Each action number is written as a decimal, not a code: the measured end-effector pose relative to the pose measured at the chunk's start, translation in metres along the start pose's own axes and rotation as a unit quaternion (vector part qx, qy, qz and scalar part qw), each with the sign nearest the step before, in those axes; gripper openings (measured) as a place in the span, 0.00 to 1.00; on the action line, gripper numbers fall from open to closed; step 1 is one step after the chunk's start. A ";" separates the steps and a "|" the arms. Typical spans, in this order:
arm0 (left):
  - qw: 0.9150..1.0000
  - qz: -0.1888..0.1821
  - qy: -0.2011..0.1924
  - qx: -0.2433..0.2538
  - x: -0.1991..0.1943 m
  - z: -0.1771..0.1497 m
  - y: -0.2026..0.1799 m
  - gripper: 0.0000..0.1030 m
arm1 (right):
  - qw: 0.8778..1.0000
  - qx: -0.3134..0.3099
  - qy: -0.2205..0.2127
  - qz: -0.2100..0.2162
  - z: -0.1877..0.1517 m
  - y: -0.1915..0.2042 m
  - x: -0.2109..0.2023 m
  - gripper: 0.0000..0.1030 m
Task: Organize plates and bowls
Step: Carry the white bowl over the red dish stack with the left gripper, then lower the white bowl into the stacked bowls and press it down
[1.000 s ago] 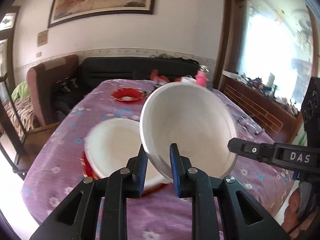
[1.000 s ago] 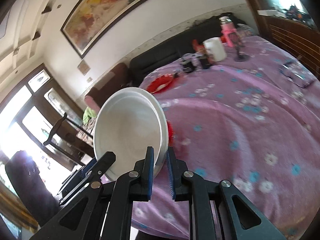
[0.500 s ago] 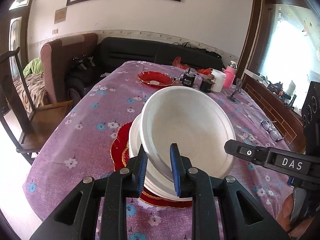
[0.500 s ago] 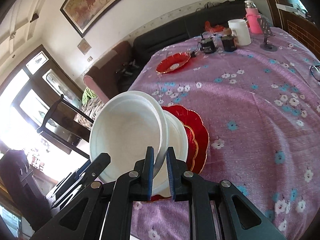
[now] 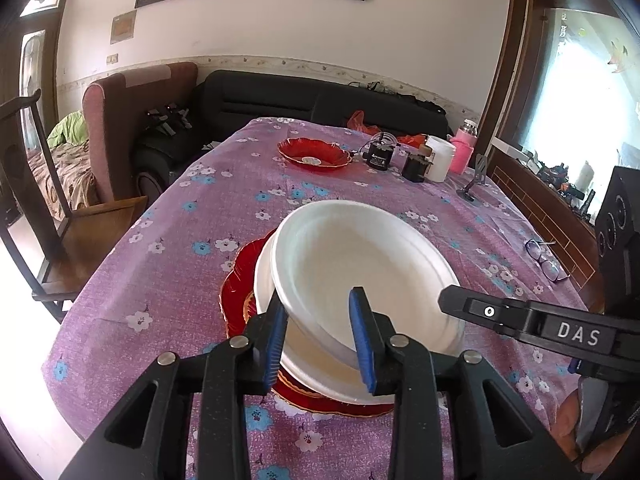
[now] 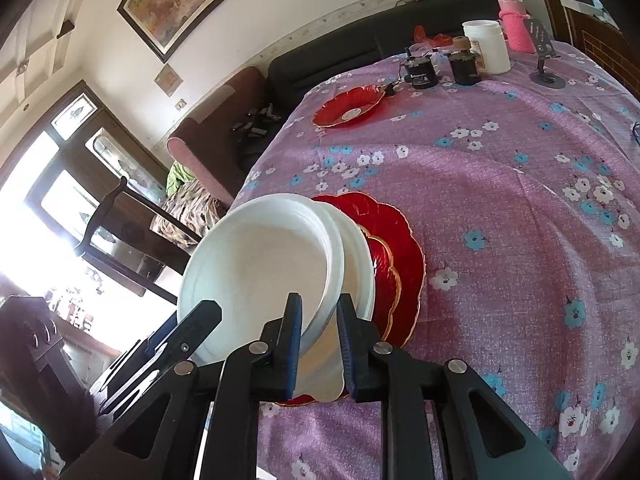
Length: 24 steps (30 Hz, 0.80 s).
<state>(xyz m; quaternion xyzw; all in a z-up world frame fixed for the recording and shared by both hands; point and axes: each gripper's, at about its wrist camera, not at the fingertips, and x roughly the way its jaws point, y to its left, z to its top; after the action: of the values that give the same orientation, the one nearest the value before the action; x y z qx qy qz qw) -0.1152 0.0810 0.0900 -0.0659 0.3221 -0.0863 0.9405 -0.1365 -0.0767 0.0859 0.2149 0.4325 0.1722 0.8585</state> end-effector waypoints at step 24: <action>0.989 -0.029 0.067 -0.131 0.021 0.001 0.099 0.35 | 0.997 0.070 0.002 -0.016 -0.001 -0.067 0.002 0.26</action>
<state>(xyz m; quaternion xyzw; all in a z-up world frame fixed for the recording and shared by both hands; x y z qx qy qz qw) -0.0863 0.1731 0.0606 -0.1921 0.3910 -0.0748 0.8970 -0.1292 -0.1323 0.0495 0.2674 0.4490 0.1282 0.8429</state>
